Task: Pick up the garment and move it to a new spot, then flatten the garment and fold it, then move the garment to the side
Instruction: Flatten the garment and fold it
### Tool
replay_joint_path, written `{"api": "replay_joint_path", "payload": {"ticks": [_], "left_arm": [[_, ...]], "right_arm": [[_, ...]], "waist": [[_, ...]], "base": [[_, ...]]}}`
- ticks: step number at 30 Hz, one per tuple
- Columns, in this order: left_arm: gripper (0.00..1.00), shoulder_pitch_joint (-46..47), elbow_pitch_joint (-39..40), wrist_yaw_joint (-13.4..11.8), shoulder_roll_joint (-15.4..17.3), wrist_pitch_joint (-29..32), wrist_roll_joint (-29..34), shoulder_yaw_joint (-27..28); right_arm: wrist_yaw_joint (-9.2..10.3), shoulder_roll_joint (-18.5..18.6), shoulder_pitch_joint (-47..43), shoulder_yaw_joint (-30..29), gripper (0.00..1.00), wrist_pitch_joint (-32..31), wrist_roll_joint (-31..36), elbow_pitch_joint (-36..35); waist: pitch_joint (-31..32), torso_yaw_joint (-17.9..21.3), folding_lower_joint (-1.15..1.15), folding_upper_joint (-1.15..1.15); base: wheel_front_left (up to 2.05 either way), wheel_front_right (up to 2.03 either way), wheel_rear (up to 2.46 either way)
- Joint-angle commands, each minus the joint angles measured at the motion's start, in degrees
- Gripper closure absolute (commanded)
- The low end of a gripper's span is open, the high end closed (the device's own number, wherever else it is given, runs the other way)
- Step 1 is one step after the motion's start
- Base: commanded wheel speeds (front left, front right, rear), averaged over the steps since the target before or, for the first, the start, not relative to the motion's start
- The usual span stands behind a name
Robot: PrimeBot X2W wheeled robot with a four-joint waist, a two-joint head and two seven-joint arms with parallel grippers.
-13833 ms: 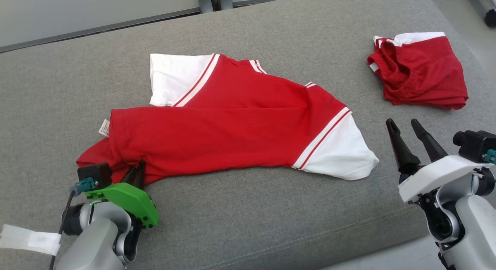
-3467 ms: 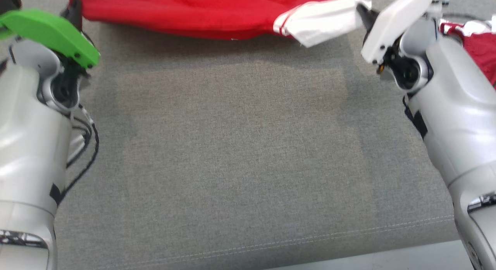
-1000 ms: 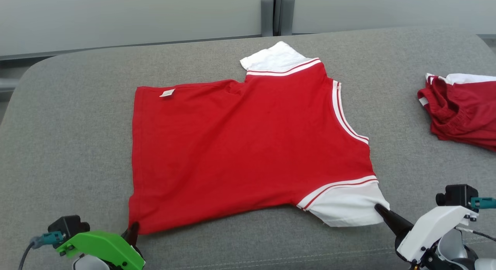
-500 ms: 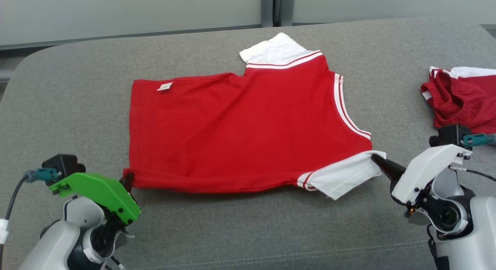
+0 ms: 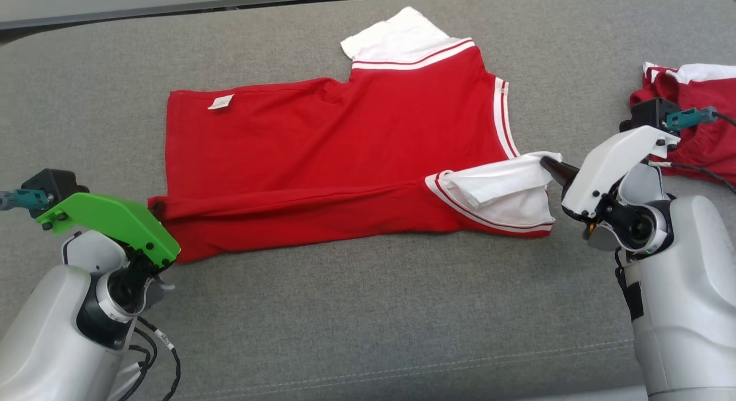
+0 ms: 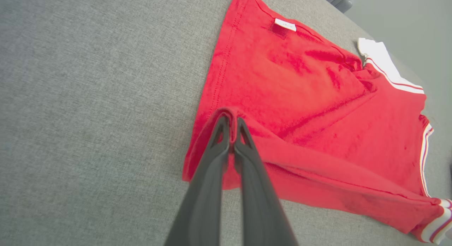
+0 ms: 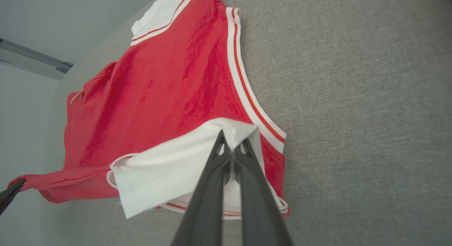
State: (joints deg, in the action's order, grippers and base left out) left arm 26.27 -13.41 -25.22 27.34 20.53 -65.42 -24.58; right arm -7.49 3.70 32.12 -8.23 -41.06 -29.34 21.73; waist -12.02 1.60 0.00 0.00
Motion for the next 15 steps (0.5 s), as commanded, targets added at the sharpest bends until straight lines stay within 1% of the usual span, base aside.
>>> {"api": "replay_joint_path", "payload": {"ticks": [1, 5, 11, 12, 13, 14, 15], "left_arm": [[1.0, 1.4, -0.8, 0.2, -0.1, 0.1, 0.4, -0.2], [1.0, 3.4, -2.6, 1.0, -0.1, 1.0, 1.5, -1.7], [1.0, 6.4, -5.2, 1.9, -0.4, 2.1, 3.2, -3.9], [0.9, 6.9, -5.7, 2.1, -0.4, 2.5, 3.5, -4.4], [0.9, 6.9, -5.7, 2.1, -0.4, 2.5, 3.5, -4.4], [0.75, 7.3, -6.2, 2.1, -0.3, 3.1, 3.7, -4.8], [0.54, 7.8, -6.6, 2.5, -0.2, 3.6, 3.9, -5.3]], "right_arm": [[0.0, 0.1, 1.5, 0.2, 1.0, 0.6, 0.9, 1.8], [0.0, 0.5, 5.0, 0.8, 1.0, 1.9, 2.6, 7.4], [0.0, 1.1, 9.0, 2.0, 1.0, 3.9, 4.2, 14.0], [0.0, 1.0, 9.6, 2.1, 1.0, 4.2, 4.3, 15.0], [0.0, 1.0, 9.6, 2.1, 1.0, 4.2, 4.3, 15.0], [0.0, 1.0, 10.2, 2.3, 0.77, 4.6, 4.4, 16.0], [0.0, 1.0, 10.8, 2.5, 0.58, 4.9, 4.7, 16.9]], "waist": [[-1.5, 0.5, 0.0, 0.0], [-2.7, 0.3, 0.0, 0.0], [-3.6, -0.1, 0.0, 0.0], [-3.7, -0.1, 0.0, 0.0], [-3.7, -0.1, 0.0, 0.0], [-3.8, -0.2, 0.0, 0.0], [-3.9, -0.2, 0.0, 0.0]], "base": [[0.0, 0.0, 0.0], [0.0, 0.0, 0.0], [0.0, 0.0, 0.0], [0.0, 0.0, 0.0], [0.0, 0.0, 0.0], [0.0, 0.0, 0.0], [0.0, 0.0, 0.0]]}}
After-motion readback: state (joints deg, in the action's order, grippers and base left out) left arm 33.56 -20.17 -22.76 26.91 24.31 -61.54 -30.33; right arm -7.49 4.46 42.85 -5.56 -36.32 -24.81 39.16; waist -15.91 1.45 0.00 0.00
